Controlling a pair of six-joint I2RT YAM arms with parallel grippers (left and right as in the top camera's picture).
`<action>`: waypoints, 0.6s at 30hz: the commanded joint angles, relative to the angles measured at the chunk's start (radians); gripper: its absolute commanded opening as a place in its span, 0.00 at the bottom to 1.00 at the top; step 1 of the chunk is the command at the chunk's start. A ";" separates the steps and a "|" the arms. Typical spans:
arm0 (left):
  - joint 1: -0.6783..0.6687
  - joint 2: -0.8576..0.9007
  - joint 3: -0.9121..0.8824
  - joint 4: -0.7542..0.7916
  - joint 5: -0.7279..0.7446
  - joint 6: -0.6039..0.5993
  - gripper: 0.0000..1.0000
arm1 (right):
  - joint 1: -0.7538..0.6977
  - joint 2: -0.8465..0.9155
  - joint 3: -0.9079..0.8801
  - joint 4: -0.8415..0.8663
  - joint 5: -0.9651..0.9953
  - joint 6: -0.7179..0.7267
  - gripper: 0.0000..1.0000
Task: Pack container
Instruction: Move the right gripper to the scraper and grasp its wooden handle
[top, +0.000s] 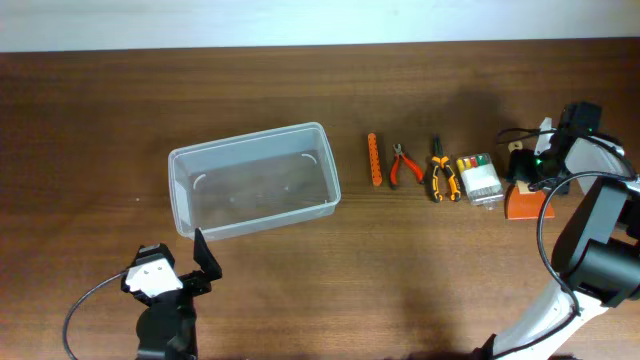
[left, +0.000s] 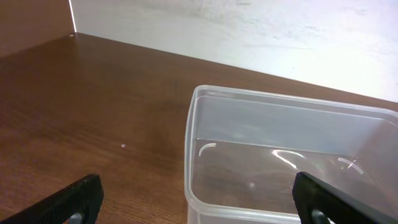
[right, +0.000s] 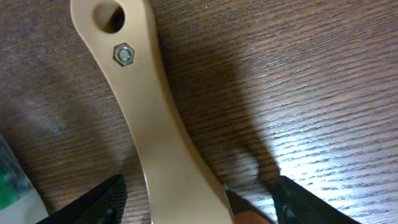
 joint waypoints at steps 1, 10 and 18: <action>-0.004 -0.005 -0.004 -0.001 -0.004 0.009 0.99 | 0.000 0.041 -0.013 -0.007 -0.025 -0.003 0.78; -0.004 -0.005 -0.004 -0.001 -0.003 0.009 0.99 | 0.000 0.041 -0.013 -0.071 -0.025 -0.101 0.90; -0.004 -0.005 -0.004 -0.001 -0.004 0.009 0.99 | 0.000 0.041 -0.013 -0.125 0.021 -0.167 0.83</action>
